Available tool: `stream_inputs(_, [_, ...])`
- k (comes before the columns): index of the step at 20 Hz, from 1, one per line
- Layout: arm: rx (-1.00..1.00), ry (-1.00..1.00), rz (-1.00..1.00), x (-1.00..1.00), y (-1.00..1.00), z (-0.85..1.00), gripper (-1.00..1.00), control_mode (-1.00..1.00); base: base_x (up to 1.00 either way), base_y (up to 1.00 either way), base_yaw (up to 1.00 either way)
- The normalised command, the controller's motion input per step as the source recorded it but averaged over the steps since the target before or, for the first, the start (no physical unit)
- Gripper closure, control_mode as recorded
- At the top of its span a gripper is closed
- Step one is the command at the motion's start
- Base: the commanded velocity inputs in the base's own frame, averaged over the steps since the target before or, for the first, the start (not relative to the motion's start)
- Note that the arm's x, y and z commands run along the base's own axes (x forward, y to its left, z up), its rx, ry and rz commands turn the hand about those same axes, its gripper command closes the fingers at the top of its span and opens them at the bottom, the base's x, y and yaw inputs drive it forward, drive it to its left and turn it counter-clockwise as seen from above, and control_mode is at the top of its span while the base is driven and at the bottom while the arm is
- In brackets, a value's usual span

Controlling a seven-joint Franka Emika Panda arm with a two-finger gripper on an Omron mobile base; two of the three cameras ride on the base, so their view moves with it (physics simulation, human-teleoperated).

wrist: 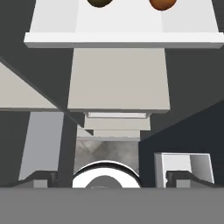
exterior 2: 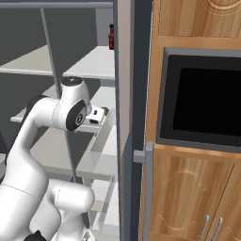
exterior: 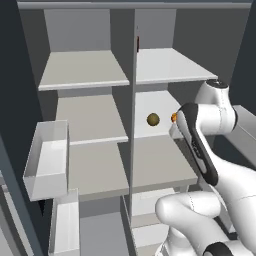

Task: Take the peach and potato from the fridge shelf and place them in the freezer drawer to begin freezing them.

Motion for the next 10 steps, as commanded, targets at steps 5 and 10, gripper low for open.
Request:
stream_inputs(5, [0.0, 0.0, 0.0, 0.0, -0.58, -0.11, -1.0, -1.0, 0.0, 0.0, 0.0])
stream_inputs(10, [0.0, 0.0, 0.0, -0.06, -0.45, -0.04, -1.0, -1.0, 0.0, 0.0, 0.0])
